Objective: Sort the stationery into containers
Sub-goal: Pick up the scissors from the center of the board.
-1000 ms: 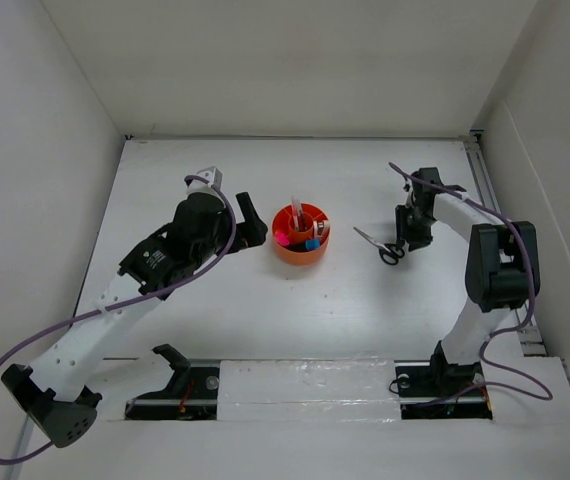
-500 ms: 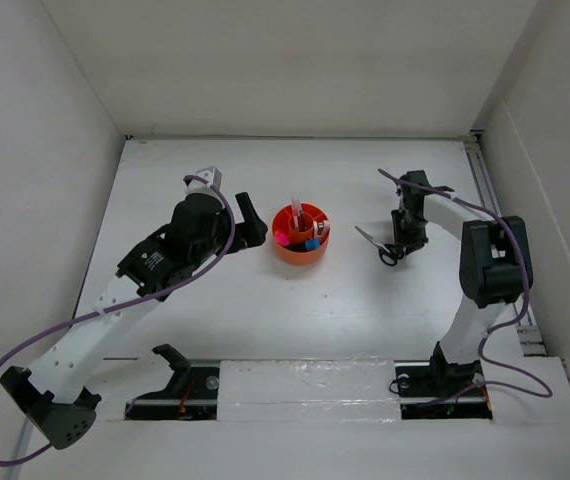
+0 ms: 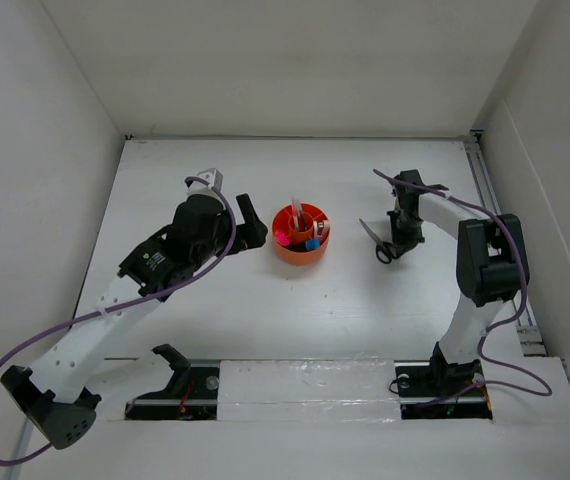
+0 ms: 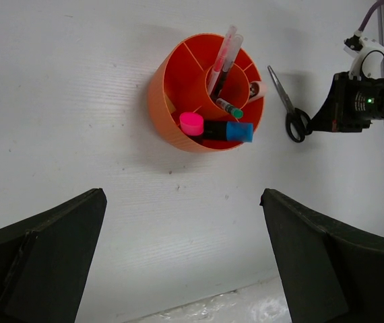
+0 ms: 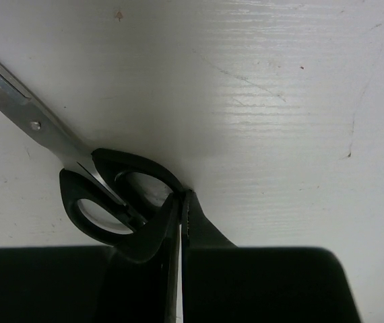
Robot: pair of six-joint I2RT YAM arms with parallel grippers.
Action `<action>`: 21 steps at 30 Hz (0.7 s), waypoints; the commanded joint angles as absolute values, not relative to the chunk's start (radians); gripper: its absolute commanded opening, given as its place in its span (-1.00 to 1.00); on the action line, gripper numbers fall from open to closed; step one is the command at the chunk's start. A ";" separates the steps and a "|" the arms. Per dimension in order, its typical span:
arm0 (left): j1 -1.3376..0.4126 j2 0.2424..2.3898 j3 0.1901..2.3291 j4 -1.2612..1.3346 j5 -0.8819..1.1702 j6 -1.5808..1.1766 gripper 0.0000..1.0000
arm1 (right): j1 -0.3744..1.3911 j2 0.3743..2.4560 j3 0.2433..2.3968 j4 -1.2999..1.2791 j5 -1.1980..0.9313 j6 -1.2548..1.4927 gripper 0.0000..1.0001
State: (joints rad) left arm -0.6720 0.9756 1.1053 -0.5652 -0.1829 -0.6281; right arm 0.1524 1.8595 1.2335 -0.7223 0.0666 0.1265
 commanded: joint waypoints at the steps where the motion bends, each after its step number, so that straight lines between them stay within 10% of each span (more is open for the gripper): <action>1: -0.669 0.956 1.098 -0.529 -0.176 -0.614 1.00 | 0.169 1.870 1.224 -0.735 0.026 0.170 -1.00; 21: -0.669 1.241 1.505 -0.399 0.049 -0.581 1.00 | 0.316 1.468 1.445 -0.698 0.215 0.472 -1.00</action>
